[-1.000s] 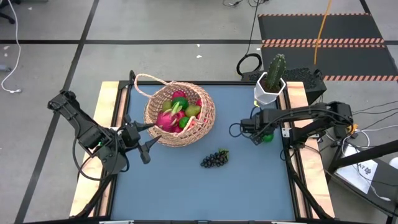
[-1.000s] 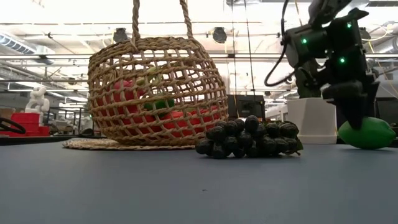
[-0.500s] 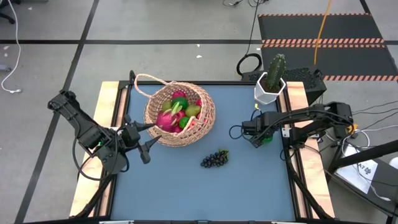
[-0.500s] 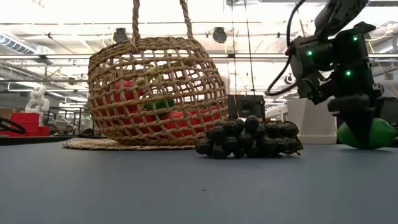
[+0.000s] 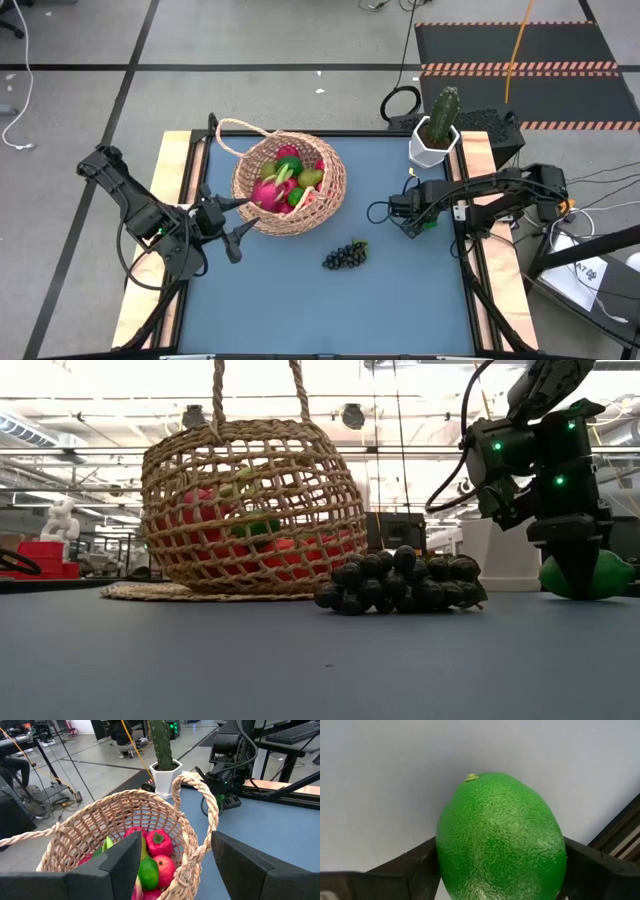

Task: Build produce basket
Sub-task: Put the green lime into the basket

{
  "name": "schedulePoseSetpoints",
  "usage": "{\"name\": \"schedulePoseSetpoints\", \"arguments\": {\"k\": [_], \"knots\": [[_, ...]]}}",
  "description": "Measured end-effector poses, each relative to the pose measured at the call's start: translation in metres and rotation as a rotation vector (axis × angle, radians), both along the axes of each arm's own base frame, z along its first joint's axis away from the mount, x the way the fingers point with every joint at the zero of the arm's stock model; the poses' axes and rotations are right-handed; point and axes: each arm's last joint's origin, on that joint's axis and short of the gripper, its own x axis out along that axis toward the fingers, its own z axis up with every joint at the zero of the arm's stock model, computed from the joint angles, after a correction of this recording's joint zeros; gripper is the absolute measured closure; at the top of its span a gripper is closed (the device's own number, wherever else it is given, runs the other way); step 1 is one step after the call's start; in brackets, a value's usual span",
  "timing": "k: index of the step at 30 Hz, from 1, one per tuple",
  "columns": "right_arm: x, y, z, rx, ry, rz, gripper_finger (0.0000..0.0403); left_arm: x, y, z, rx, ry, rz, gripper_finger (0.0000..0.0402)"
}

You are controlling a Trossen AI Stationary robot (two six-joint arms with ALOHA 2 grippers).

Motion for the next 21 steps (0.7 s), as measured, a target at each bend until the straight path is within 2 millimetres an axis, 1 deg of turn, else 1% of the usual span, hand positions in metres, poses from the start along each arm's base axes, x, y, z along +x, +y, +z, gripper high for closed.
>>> {"name": "schedulePoseSetpoints", "arguments": {"k": [3,9,14,17,21], "knots": [[0.0001,0.0001,0.0,0.005,0.0,0.006,0.009,0.0,0.0,0.0,0.0,0.0,0.0,0.0163],[0.0002,0.0011,-0.0002,0.039,-0.003,0.006,0.008,0.0,0.0,0.0,0.0,0.0,0.0,0.0163],[0.0017,0.0022,-0.0005,0.083,-0.024,0.002,0.0081,0.0,0.0,0.0,0.001,0.0,0.0,0.0163],[0.0043,0.0031,0.0015,0.117,-0.076,-0.005,0.0081,0.0,0.0,0.0,0.001,0.0,0.0,0.0163],[0.0092,0.0037,0.0079,0.138,-0.2,-0.01,0.0081,0.0,0.0,0.0,0.002,0.0,0.001,0.0163]]}}
